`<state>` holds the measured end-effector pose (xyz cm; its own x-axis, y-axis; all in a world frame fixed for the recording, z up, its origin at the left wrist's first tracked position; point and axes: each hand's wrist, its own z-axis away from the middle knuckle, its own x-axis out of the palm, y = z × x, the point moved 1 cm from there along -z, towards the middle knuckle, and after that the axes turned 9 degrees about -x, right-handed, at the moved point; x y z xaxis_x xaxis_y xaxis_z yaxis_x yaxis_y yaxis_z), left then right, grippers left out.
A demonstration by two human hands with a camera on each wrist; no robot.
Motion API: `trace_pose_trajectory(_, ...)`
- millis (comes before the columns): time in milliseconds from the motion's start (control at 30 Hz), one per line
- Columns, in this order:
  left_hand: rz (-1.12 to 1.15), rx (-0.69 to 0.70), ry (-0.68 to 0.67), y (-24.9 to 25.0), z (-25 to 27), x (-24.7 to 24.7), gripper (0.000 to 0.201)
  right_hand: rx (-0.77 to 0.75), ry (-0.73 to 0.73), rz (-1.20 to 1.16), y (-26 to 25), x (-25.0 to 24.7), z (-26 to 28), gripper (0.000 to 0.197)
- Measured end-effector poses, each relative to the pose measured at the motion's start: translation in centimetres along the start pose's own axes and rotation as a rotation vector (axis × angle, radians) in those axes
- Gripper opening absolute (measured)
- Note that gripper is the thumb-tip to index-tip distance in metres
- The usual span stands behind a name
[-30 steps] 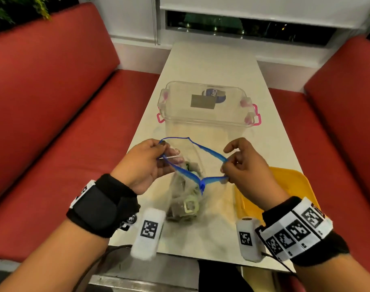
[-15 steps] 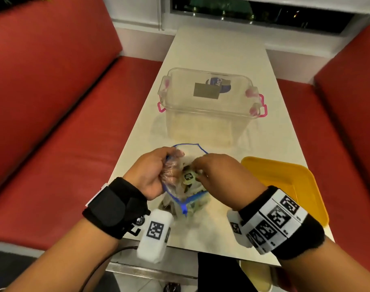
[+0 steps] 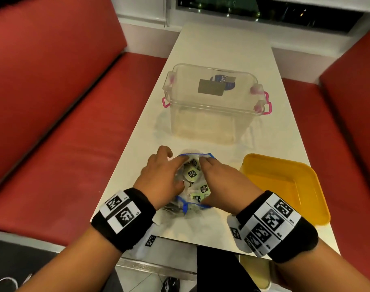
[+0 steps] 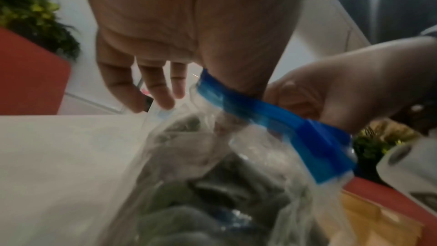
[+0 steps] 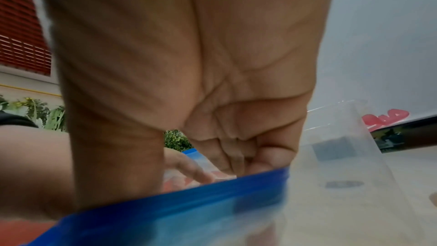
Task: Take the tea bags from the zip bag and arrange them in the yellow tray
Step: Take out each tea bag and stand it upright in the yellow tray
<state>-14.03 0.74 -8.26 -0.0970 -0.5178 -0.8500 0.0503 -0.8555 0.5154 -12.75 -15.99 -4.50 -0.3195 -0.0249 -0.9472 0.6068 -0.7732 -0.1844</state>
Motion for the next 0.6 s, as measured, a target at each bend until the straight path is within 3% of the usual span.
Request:
trace_pose_trajectory(167, 0.11, 0.0, -0.223, -0.3, 0.0, -0.4, 0.084, -0.025, 0.009, -0.034, -0.6, 0.6, 0.1, 0.103)
trace_pose_trajectory(233, 0.213, 0.049, -0.248, -0.5, -0.1, -0.8, 0.08, -0.002, 0.004, -0.053, -0.4, 0.7, 0.0, 0.1)
trace_pose_trajectory(367, 0.425, 0.076, -0.2, -1.5, 0.0, -1.8, 0.047, 0.075, 0.033, -0.15, 0.4, 0.6, 0.0, 0.079)
trace_pose_trajectory(467, 0.281, 0.051, -0.109, -2.2, 0.0, -1.6, 0.039, 0.084, 0.074, -0.192, 0.2, 0.7, 0.4, 0.065)
trace_pose_trajectory(600, 0.183, 0.042, -0.159, -2.2, 0.4, -1.6, 0.061, 0.065, 0.138, -0.117, -0.3, 0.2, 0.3, 0.048)
